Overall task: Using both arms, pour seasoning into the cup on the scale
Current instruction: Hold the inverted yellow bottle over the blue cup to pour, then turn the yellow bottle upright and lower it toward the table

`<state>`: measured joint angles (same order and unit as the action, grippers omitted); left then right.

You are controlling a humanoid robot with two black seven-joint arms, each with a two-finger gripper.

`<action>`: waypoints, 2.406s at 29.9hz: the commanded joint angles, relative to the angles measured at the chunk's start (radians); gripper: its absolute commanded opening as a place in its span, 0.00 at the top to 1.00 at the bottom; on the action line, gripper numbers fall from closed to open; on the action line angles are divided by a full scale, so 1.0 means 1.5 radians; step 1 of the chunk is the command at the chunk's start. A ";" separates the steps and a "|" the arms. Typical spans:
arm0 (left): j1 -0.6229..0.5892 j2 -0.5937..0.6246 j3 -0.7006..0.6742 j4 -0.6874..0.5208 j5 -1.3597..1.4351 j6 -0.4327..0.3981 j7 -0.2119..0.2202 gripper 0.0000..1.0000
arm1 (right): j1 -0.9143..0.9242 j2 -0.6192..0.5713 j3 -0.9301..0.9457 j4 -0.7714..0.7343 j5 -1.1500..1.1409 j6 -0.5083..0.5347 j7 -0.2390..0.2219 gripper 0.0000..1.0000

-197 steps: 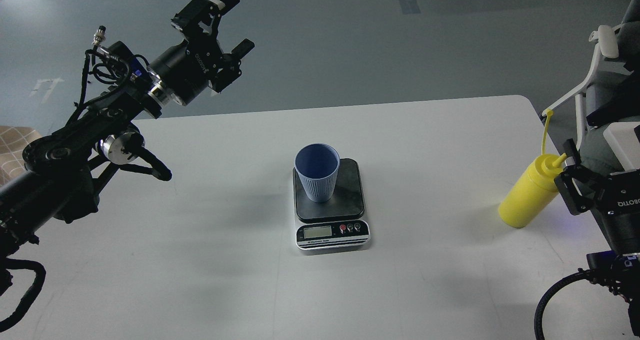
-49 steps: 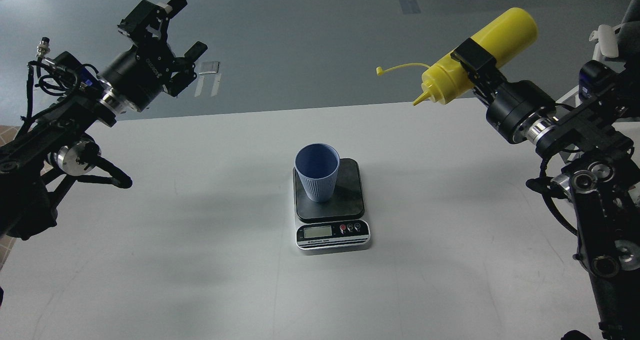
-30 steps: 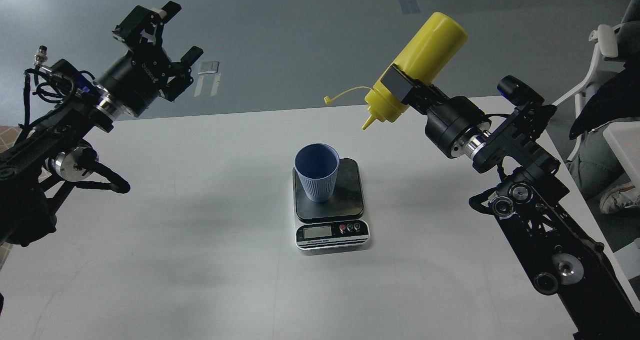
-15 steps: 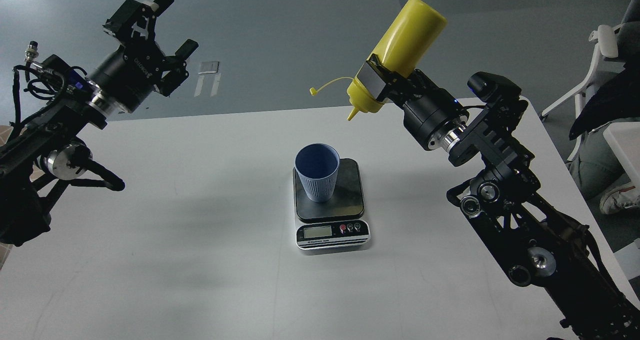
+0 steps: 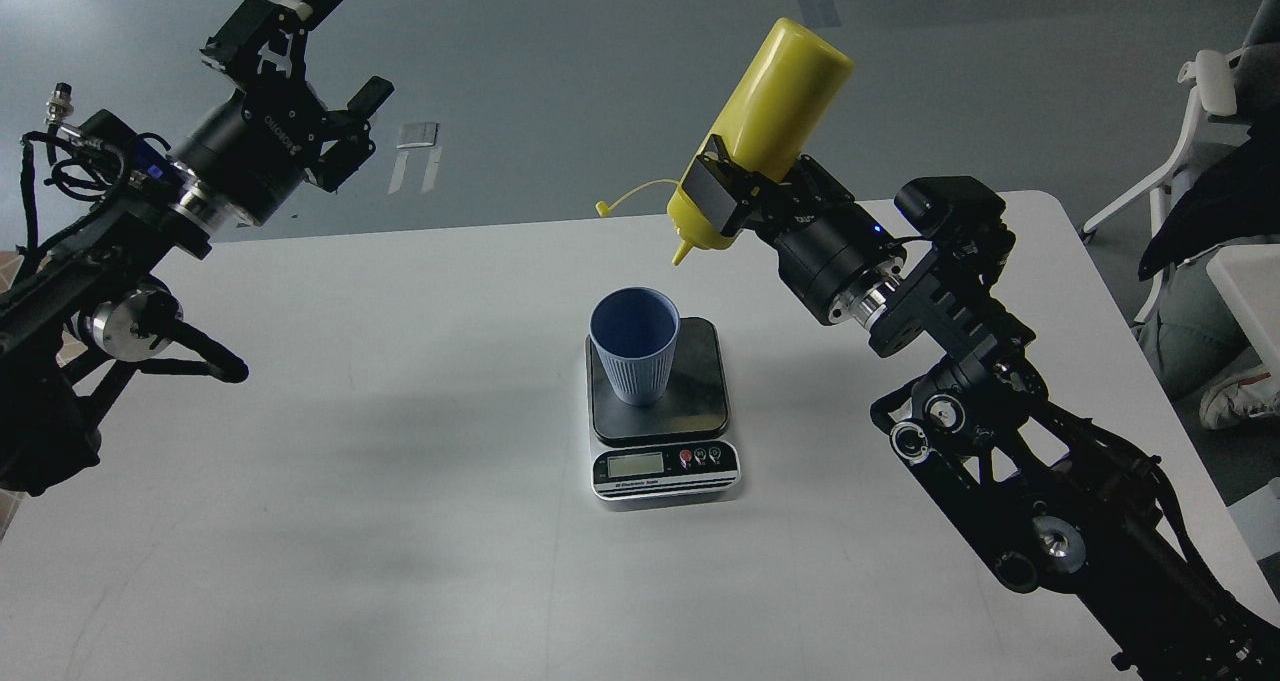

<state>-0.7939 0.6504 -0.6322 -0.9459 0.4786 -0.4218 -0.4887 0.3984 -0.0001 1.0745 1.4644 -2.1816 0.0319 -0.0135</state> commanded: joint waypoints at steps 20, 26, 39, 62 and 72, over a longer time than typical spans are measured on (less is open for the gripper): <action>0.002 0.000 -0.005 -0.004 0.000 0.000 0.000 0.02 | -0.011 0.000 0.049 0.009 0.055 -0.009 -0.007 1.00; 0.002 0.000 -0.005 -0.004 0.000 0.000 0.000 0.02 | -0.007 0.000 0.108 0.020 0.331 -0.010 -0.040 1.00; 0.007 0.000 -0.001 -0.006 0.000 0.002 0.000 0.02 | -0.074 0.000 0.310 0.031 1.019 0.056 -0.128 1.00; 0.008 0.030 0.013 -0.021 0.002 0.001 0.000 0.02 | -0.303 0.000 0.456 -0.089 1.281 0.305 -0.186 1.00; 0.023 0.061 0.012 -0.076 0.002 0.009 0.000 0.02 | -0.306 0.000 0.452 -0.105 1.355 0.305 -0.198 1.00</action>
<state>-0.7657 0.7276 -0.6125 -1.0481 0.4822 -0.4095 -0.4887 -0.0597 0.0001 1.7564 1.3112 -0.1768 0.4889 -0.3049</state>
